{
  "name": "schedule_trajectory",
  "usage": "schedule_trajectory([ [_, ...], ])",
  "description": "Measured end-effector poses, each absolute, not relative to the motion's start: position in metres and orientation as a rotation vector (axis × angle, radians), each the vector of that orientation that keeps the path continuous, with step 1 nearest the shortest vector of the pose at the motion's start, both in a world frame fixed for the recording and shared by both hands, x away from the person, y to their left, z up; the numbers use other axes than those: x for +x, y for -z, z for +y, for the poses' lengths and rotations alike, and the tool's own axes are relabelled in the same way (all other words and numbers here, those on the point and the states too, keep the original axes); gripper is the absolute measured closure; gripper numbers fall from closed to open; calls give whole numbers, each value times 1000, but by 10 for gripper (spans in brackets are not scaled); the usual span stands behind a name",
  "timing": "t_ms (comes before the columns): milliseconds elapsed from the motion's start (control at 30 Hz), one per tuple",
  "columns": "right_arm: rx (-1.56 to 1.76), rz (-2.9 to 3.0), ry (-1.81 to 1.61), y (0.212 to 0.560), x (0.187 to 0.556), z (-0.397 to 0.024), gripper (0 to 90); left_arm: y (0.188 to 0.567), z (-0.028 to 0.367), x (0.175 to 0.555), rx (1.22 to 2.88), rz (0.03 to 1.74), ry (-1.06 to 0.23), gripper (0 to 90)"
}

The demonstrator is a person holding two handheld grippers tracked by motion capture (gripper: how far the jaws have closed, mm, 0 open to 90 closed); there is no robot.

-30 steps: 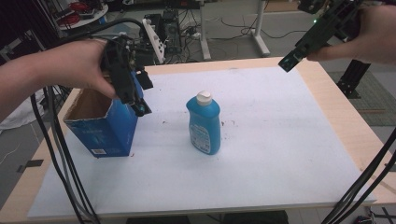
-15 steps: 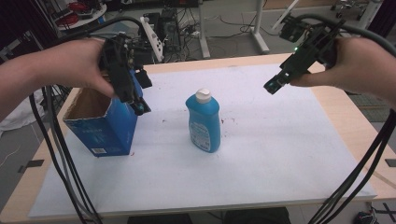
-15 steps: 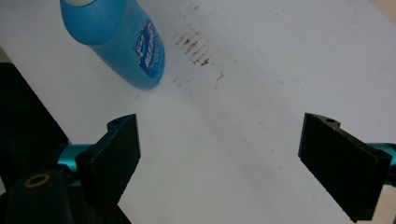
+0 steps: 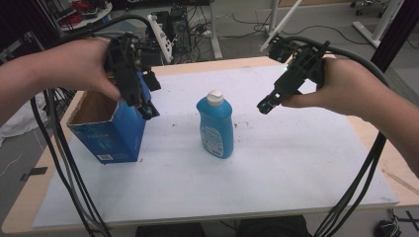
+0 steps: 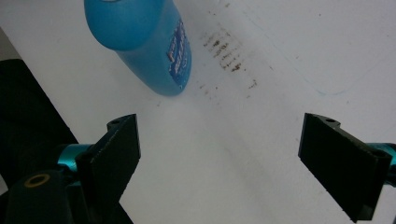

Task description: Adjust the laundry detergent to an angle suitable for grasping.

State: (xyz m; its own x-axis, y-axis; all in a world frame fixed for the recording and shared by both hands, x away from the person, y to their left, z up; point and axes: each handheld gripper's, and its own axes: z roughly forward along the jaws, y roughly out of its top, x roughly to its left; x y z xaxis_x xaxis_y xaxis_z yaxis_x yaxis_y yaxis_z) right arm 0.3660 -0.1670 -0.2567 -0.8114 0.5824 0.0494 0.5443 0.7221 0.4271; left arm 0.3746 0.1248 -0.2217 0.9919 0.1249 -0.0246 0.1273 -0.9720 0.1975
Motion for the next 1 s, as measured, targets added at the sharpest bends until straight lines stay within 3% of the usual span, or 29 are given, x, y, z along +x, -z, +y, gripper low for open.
schedule_trajectory([
  [1000,848,2889,-632,271,365,-83,120,223,127,373,2930,180,16,169],
])
